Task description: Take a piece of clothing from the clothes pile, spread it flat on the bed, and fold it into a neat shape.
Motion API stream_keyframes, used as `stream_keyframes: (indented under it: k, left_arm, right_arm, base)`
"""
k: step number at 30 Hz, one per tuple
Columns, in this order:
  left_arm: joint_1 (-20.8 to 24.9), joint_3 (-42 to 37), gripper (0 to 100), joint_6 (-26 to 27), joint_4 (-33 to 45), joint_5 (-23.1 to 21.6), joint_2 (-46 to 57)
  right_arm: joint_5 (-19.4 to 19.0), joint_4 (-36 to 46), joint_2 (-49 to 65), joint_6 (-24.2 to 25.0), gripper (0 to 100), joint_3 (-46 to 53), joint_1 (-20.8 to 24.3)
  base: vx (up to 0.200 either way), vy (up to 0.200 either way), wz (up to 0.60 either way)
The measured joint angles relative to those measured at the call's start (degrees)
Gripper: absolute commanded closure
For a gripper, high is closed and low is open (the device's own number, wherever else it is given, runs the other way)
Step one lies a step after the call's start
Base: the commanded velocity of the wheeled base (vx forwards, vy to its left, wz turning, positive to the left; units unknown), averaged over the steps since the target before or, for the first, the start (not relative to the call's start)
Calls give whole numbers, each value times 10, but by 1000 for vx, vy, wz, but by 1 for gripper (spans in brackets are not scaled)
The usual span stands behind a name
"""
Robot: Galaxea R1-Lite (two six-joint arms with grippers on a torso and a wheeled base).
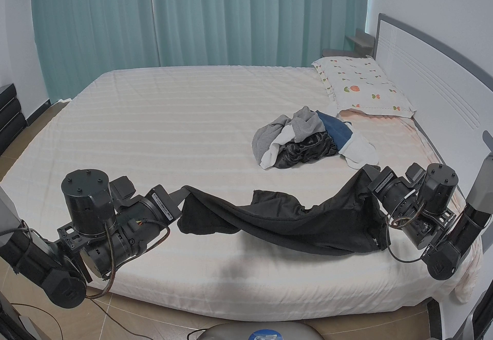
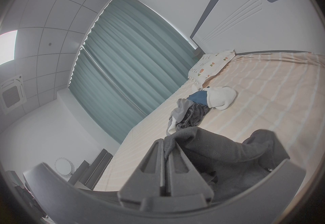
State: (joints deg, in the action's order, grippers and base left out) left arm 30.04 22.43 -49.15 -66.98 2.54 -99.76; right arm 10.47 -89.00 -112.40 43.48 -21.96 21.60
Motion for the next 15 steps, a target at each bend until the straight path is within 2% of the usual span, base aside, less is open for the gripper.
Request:
stream_keyframes:
  k: [15]
  left_arm:
    - [9, -9, 100, 14, -1, 4, 6]
  right_arm:
    - [1, 0, 1, 2, 100, -15, 3]
  base:
    - [0, 200, 0]
